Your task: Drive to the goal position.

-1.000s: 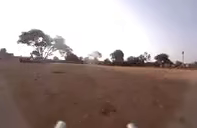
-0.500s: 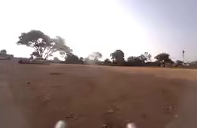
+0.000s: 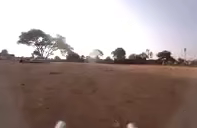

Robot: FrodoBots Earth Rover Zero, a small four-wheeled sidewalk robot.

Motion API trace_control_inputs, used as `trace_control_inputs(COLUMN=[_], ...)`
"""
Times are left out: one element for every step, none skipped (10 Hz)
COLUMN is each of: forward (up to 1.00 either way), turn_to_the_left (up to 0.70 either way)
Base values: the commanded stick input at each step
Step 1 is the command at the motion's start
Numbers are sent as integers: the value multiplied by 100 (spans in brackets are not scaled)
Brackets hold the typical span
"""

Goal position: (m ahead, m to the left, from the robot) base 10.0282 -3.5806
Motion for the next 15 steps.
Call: trace_control_inputs(forward=[70, 70, 70, 70, 70, 70, 70, 70, 70, 70, 70, 70, 70, 70, 70], turn_to_the_left=[0, 0, 0, 0, 0, 0, 0, 0, 0, 0, 0, 0, 0, 0, 0])
